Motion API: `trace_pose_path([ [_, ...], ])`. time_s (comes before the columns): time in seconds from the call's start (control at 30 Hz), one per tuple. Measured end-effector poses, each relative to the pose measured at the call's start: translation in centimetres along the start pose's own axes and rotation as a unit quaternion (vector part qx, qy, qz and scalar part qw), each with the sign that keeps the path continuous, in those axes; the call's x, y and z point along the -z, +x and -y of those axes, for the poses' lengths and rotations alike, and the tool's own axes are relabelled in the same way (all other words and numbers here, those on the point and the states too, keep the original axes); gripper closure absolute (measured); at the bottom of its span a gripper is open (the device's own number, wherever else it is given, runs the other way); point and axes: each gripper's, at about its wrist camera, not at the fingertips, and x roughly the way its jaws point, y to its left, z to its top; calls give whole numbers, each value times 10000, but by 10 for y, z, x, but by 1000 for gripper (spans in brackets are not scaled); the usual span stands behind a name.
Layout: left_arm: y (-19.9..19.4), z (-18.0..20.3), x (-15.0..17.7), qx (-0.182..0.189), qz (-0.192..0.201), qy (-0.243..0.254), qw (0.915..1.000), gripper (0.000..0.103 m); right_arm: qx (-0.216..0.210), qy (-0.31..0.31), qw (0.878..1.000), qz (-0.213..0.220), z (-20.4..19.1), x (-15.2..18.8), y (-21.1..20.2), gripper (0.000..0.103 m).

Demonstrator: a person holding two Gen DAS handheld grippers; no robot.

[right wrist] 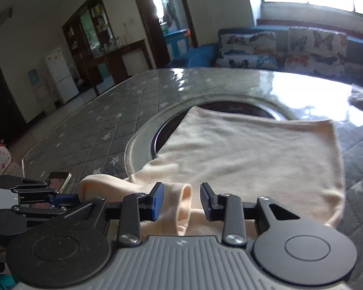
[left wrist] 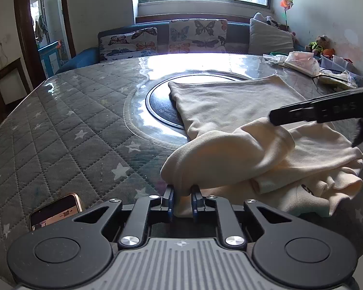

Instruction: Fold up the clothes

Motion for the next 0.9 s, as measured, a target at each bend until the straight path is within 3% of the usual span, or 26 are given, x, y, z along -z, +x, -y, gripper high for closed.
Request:
trace_pose_path([
  [0.07,1,1,0,-14,-17,10,10000,87,-16,-30,9999,-121,-2,0,14,71],
  [0.13,1,1,0,-20,-13,-7,10000,84,-20,-84,9998,-191,-5,-1,23,83],
  [0.17,1,0,0,-20,-11,-10,10000,84,-57,-147,9997,-182,-7,-2,22,96],
  [0.2,2,0,0,-24,-9,-9,10000,84,-63,-234,9996,-108,-11,-5,17,97],
  [0.37,2,2,0,-16,27,43,10000,86,7,-901,9927,802,-31,-20,-26,100],
  [0.47,-1,5,0,-26,96,115,9999,92,39,-1352,9790,1524,-42,-25,-67,100],
  [0.6,-6,10,3,48,194,298,9994,96,-38,-1863,9609,2049,-37,-6,-104,100],
  [0.67,-7,14,4,65,219,416,9989,96,194,-1766,9685,1742,-26,5,-107,97],
  [0.7,-6,14,5,68,215,455,9987,96,360,-1473,9781,1429,-15,13,-101,96],
  [0.83,-4,16,7,71,189,563,9982,96,371,-865,9914,904,4,22,-82,94],
  [0.9,-4,15,8,39,174,568,9982,95,260,-684,9944,761,7,16,-67,80],
])
